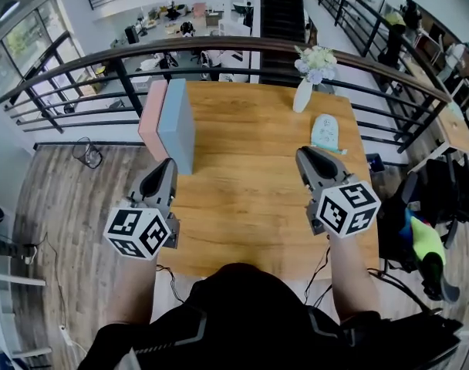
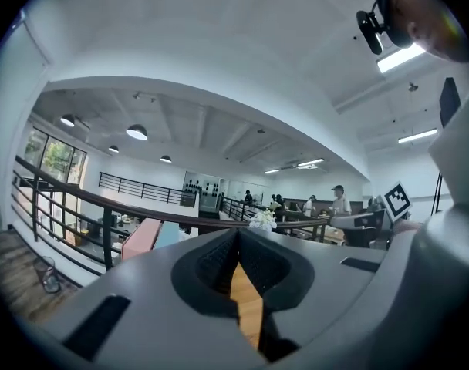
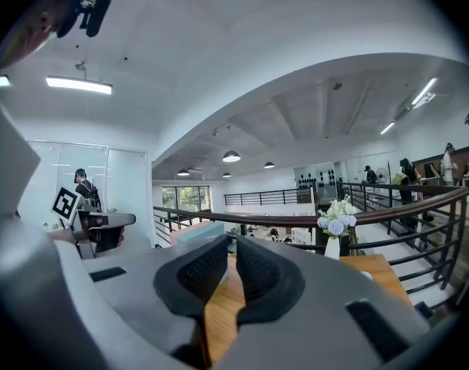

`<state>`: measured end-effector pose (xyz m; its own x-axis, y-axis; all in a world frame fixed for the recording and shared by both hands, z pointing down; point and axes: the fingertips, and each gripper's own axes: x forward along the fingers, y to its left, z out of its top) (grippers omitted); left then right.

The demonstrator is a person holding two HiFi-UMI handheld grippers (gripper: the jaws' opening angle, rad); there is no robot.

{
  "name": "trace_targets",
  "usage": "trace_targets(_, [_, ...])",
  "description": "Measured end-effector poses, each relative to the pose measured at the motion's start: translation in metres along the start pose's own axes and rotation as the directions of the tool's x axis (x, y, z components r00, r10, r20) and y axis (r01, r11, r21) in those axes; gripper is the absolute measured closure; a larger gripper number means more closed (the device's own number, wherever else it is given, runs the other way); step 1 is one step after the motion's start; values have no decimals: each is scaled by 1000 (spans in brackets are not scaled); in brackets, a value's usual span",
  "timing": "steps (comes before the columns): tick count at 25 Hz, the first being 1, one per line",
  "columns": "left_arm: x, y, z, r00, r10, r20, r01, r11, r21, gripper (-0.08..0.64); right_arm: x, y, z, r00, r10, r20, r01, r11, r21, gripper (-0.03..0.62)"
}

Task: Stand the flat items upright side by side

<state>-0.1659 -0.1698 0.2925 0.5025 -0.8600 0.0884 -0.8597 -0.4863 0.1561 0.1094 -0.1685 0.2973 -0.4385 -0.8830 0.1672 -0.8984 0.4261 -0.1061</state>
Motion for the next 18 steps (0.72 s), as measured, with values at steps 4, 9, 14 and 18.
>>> trace_targets(4, [4, -3, -4, 999, 18, -43, -16, 999, 39, 532, 2, -2, 4, 1000, -17, 17, 17, 1000, -2, 569])
trace_targets(9, [8, -7, 2, 999, 17, -34, -16, 999, 41, 531, 6, 0, 5, 1000, -20, 21, 21, 999, -30, 576])
trace_targets(14, [5, -4, 7, 998, 49, -27, -48, 997, 57, 531, 5, 3, 9, 1000, -20, 23, 22, 998, -55, 577])
trace_targets(18, [4, 3, 13, 997, 82, -7, -81, 994, 66, 531, 6, 2, 9, 1000, -24, 19, 25, 998, -54, 577])
